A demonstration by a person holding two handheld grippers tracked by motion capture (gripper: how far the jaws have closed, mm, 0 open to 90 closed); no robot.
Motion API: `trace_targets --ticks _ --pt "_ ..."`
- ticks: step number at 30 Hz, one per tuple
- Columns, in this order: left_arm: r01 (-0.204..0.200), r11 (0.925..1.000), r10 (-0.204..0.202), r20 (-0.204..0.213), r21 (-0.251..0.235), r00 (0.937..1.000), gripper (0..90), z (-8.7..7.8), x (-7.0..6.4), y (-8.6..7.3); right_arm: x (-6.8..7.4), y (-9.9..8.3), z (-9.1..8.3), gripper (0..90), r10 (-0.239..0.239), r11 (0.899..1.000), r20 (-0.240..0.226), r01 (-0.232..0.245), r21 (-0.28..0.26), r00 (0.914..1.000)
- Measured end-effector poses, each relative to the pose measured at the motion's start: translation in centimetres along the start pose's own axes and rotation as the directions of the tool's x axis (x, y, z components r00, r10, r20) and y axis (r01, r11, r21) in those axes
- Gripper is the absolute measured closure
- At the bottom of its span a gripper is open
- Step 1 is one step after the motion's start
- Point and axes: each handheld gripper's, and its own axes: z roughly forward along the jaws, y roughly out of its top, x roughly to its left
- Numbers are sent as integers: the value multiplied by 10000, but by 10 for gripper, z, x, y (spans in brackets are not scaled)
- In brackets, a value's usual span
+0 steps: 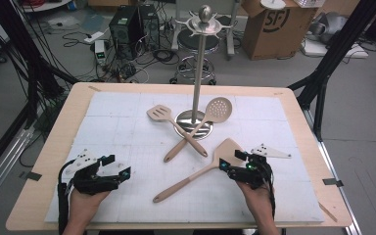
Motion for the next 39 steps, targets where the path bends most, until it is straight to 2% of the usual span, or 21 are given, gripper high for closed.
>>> trace_targets --ticks 7,15,20,39 --pt "16 10000 -16 10 -19 10000 178 -1 0 0 0 0 -1 208 21 10000 -34 -21 -29 10000" --pt "28 10000 -29 -170 -47 9999 176 0 1 -1 2 -1 1 209 87 9999 -113 -88 -50 9999" --pt "53 10000 -53 -53 -31 10000 177 1 1 -1 4 -2 3 209 -12 10000 -146 13 67 9999" --pt "-43 10000 43 -109 -12 9999 178 1 1 -1 5 -4 5 210 48 9998 -171 -45 176 9998"
